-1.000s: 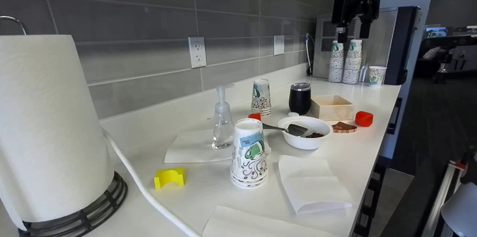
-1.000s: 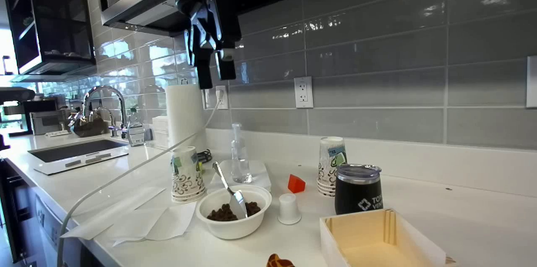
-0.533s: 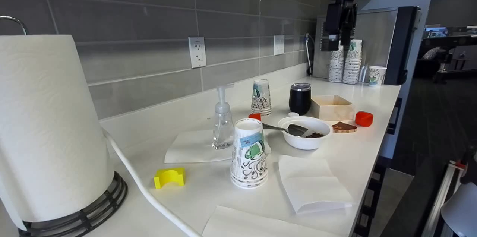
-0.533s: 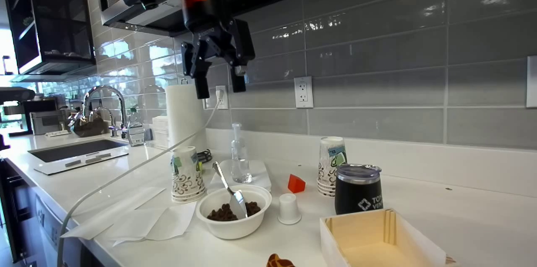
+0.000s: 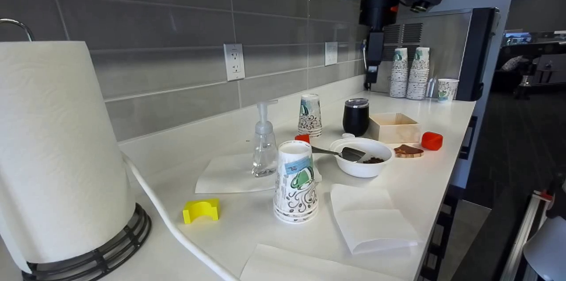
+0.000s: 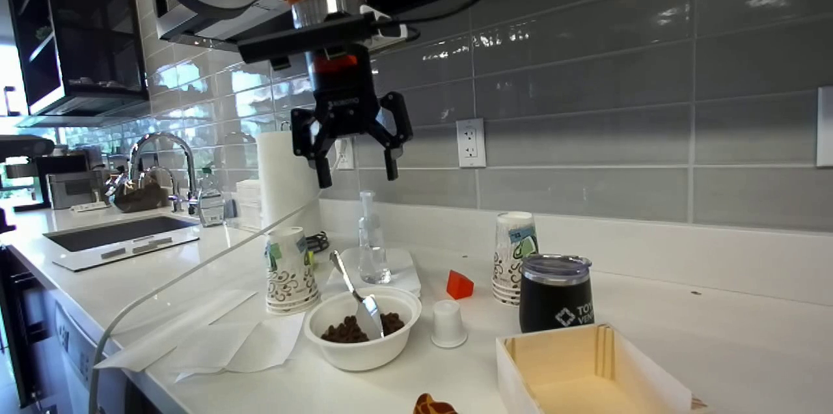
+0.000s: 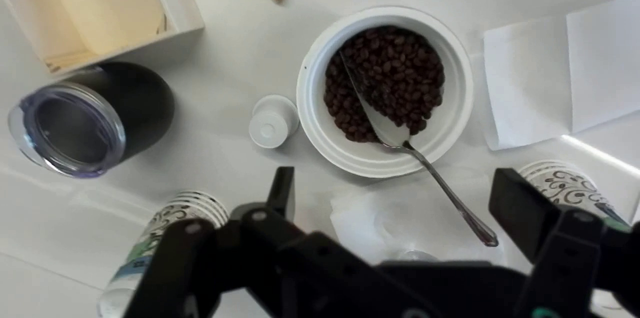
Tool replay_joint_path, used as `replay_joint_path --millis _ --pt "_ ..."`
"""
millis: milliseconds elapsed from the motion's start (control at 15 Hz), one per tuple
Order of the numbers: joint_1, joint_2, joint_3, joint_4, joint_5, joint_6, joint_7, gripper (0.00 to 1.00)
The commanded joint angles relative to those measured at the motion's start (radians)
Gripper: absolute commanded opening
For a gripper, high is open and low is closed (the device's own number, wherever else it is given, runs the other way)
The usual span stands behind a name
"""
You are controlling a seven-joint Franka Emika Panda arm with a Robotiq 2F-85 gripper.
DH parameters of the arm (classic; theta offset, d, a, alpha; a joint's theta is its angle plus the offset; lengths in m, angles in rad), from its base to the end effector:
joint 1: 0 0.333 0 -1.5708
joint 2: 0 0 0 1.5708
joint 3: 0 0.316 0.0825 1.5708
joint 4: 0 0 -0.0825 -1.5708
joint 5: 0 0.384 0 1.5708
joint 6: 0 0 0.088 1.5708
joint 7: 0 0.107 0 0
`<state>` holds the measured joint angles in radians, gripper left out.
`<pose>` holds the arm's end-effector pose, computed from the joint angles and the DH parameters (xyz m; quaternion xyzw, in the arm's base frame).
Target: Stir the contents of the bowl using the cake knife
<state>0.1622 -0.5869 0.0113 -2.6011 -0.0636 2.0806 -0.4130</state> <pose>0.3659 0.0609 0.4508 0.9522 0.3019 0.0291 0.0351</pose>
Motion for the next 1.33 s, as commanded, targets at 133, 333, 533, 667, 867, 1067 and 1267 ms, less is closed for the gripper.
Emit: replay_joint_path --millis 133,333,533,667,867,1067,1267 --pt "0.112 0.108 0.000 -0.012 0.006 0.097 -0.191 1.00" --pt "0.155 0.157 0.012 -0.026 0.005 0.141 -0.297 1.00" --pt "0.179 0.203 0.034 -0.044 -0.009 0.191 -0.404 1.00" --pt "0.188 0.237 0.050 -0.049 -0.015 0.237 -0.479 1.00" --pt "0.196 0.283 0.066 -0.049 -0.014 0.320 -0.600 1.00" --pt "0.192 0.330 0.069 -0.043 -0.003 0.404 -0.718 1.00" --pt "0.185 0.365 0.059 -0.042 0.025 0.462 -0.815 1.00"
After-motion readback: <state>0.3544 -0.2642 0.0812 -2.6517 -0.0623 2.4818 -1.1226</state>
